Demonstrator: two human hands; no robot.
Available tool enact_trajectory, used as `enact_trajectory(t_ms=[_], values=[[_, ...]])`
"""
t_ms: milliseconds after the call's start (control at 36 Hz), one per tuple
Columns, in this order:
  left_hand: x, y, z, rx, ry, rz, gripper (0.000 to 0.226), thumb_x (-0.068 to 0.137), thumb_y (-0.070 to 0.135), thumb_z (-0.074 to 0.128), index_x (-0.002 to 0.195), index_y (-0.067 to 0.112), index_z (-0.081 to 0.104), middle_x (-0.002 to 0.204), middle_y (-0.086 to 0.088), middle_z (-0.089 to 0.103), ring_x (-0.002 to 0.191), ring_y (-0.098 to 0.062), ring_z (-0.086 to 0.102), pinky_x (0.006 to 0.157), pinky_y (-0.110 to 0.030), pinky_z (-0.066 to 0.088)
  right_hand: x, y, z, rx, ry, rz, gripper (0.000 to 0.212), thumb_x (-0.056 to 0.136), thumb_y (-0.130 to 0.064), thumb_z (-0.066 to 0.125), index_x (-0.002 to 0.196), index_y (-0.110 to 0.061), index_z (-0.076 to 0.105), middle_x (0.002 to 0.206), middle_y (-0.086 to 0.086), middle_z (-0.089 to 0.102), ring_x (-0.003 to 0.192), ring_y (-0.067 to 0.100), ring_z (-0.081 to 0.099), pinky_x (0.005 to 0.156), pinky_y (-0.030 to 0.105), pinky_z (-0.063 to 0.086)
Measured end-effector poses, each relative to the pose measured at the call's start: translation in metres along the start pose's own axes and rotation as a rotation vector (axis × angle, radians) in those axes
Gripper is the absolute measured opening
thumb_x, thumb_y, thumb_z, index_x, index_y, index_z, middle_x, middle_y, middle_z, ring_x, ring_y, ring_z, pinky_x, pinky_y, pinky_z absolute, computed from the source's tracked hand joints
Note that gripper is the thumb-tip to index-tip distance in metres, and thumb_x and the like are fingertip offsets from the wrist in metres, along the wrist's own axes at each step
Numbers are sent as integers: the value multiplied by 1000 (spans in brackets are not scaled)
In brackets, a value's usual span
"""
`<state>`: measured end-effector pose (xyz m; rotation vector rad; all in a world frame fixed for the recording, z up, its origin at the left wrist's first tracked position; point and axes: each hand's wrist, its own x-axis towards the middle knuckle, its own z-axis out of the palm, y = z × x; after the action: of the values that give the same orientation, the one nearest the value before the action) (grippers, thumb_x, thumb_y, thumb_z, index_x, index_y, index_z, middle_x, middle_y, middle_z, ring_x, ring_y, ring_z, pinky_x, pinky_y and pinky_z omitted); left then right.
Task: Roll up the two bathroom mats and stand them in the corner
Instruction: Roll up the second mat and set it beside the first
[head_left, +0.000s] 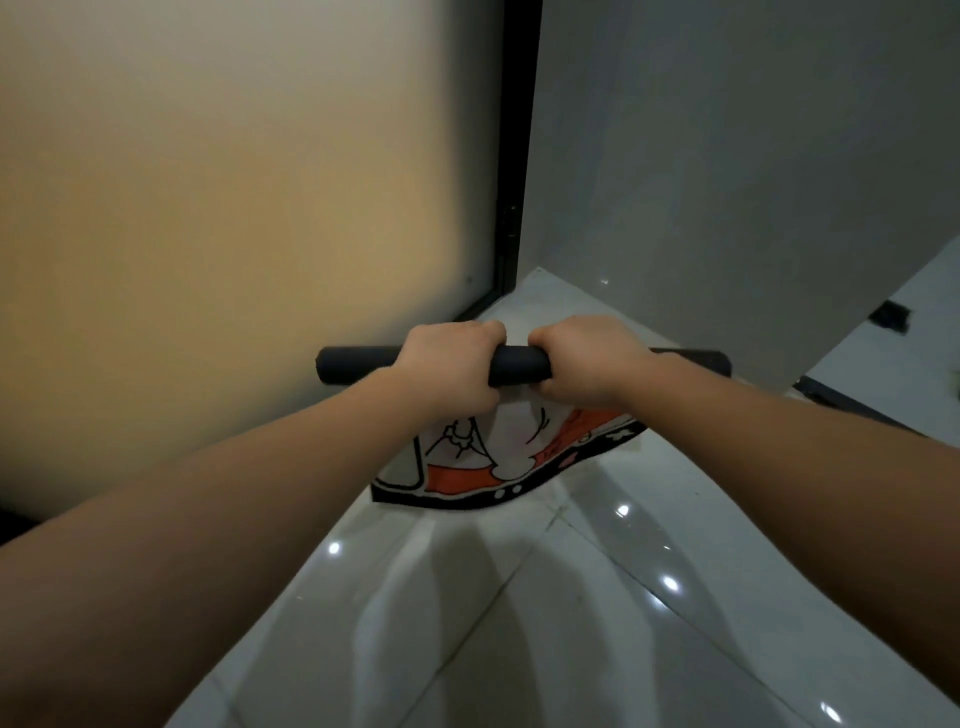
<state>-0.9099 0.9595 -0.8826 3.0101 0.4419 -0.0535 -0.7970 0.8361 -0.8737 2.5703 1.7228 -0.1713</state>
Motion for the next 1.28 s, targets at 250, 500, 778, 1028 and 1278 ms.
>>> enact_trajectory(t_ms=[250, 500, 778, 1028, 1278], values=[[6, -5, -15, -270, -224, -44, 30, 72, 18, 63, 100, 24, 56, 83, 0, 61, 79, -23, 60, 64, -31, 47, -10, -7, -3, -151, 301, -144, 16, 87, -28, 55, 99, -17, 53, 96, 3, 63, 86, 27, 60, 62, 33, 30], [-9, -3, 4, 120, 199, 46, 22, 84, 22, 54, 105, 20, 49, 101, -2, 61, 90, -27, 60, 62, -34, 33, -3, 3, -15, 103, -117, 26, 38, 66, -45, 68, 97, -30, 52, 81, -6, 58, 75, 19, 57, 61, 30, 39], [-3, -13, 1, -76, -87, 5, 48, 72, 41, 66, 112, 27, 45, 99, 4, 62, 82, -21, 57, 67, -33, 45, -7, -1, -3, -152, 105, -44, 10, 84, -27, 54, 92, -24, 52, 77, -3, 53, 72, 22, 54, 59, 32, 32], [-5, -18, 4, -182, -124, -24, 29, 75, 27, 65, 101, 26, 53, 85, 4, 60, 83, -23, 60, 67, -33, 47, -10, -3, 1, -213, 237, -93, 19, 84, -31, 54, 97, -18, 51, 87, 2, 56, 69, 19, 43, 60, 33, 35], [-16, -8, 16, 203, 249, 103, 24, 85, 22, 54, 108, 21, 48, 101, 0, 61, 89, -25, 59, 62, -34, 34, -3, 1, -11, 175, -274, 56, 56, 65, -47, 73, 114, -30, 51, 98, -4, 64, 86, 20, 61, 74, 35, 51]])
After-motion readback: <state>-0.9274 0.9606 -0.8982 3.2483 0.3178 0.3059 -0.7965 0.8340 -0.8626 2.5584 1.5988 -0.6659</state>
